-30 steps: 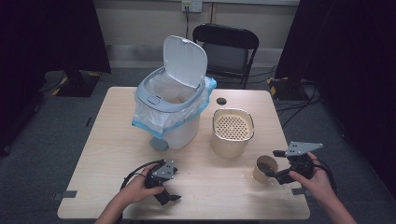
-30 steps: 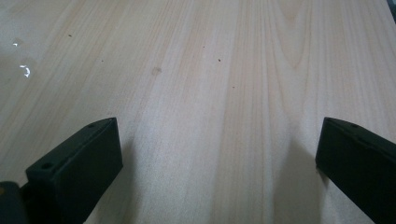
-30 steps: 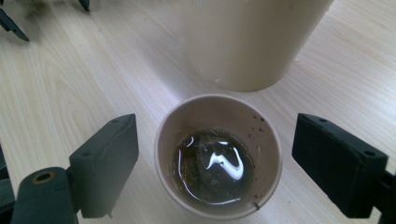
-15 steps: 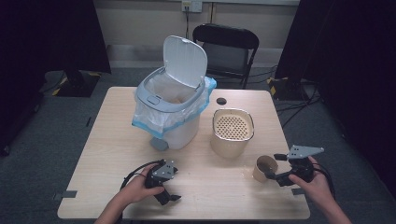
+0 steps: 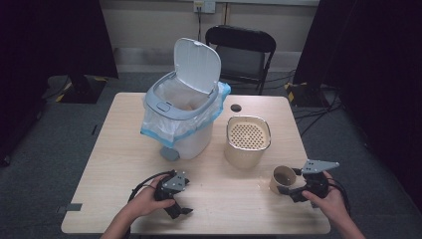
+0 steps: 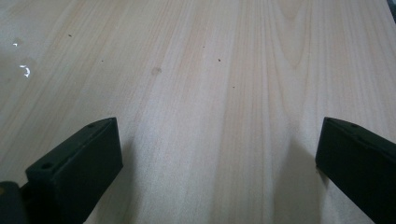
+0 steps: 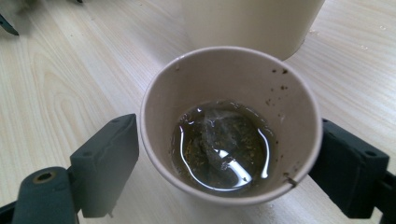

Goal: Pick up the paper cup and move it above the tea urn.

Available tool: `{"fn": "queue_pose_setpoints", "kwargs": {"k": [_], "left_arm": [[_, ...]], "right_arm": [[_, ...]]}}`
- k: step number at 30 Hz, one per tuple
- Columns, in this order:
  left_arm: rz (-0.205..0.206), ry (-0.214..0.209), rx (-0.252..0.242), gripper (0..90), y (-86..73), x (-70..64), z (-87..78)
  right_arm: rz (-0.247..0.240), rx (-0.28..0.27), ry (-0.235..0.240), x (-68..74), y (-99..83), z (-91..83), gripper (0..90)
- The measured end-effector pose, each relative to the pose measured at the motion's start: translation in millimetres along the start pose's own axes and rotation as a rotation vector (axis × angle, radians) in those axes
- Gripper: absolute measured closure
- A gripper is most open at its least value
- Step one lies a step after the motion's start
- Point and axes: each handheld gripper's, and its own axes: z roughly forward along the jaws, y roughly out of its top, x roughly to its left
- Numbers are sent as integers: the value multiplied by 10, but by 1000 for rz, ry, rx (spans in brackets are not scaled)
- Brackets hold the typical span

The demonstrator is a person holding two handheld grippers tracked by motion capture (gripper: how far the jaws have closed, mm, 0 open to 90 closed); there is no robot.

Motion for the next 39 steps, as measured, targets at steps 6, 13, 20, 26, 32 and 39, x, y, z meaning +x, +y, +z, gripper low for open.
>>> {"fn": "queue_pose_setpoints", "kwargs": {"k": [6,13,20,26,32,39], "left_arm": [[0,0,0,0,0,0,0],[1,0,0,0,0,0,0],[1,0,0,0,0,0,0],[1,0,0,0,0,0,0],[1,0,0,0,0,1,0],[0,0,1,0,0,0,0]], "right_arm": [[6,-9,5,-1,-60,76,141],[27,-36,7,-8,-111,131,141],[43,-76,1,-14,-148,161,172],[59,-105,5,-18,-173,177,197],[74,-138,1,-20,-225,196,224],[82,-158,-10,-14,-255,217,241]]}}
